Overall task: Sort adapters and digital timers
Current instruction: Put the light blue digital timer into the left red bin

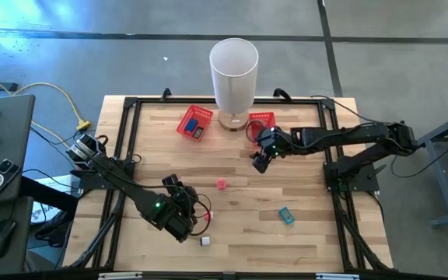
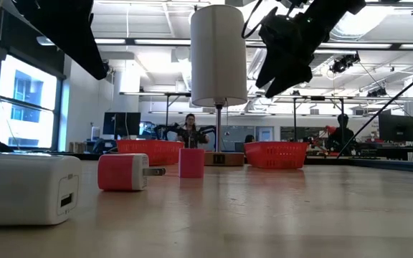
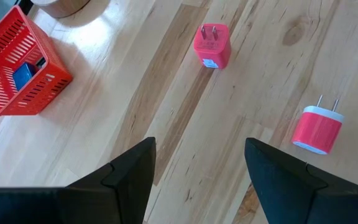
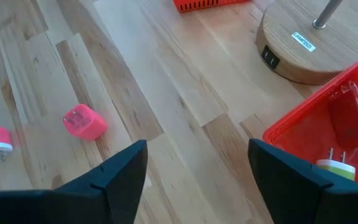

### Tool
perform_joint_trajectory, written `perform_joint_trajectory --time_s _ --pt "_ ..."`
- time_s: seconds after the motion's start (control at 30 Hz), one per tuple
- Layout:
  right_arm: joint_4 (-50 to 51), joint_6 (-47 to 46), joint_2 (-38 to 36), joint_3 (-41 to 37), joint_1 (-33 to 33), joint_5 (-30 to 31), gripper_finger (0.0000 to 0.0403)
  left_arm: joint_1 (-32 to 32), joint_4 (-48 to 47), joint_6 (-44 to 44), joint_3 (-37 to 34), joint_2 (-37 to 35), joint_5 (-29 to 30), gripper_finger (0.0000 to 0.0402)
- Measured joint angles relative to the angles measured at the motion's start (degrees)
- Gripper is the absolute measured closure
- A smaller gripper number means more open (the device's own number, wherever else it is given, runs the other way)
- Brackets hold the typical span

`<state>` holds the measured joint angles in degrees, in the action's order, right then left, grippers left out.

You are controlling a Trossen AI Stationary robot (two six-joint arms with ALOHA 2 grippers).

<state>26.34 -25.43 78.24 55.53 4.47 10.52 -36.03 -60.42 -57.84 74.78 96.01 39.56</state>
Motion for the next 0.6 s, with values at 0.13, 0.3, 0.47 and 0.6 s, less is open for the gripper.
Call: perform_joint_trajectory --time_s 0.13,0.3,0.47,0.6 --pt "0.02 0.18 0.02 0.00 0.00 0.00 0.0084 0.01 0.00 0.00 -0.02 0.00 0.01 0.0165" --pt "0.01 0.15 0.02 0.00 0.00 2.45 0.0013 0.00 0.00 0.00 -0.04 0.00 0.05 0.0165" --pt "-0.09 2.99 -0.19 0.00 -0.19 5.37 0.0029 0.00 0.00 -0.01 -0.07 0.00 1.18 0.0165" --pt "0.11 5.73 -0.31 -0.02 -2.94 5.95 0.0050 0.00 -0.01 -0.01 -0.07 0.00 1.26 0.0165"
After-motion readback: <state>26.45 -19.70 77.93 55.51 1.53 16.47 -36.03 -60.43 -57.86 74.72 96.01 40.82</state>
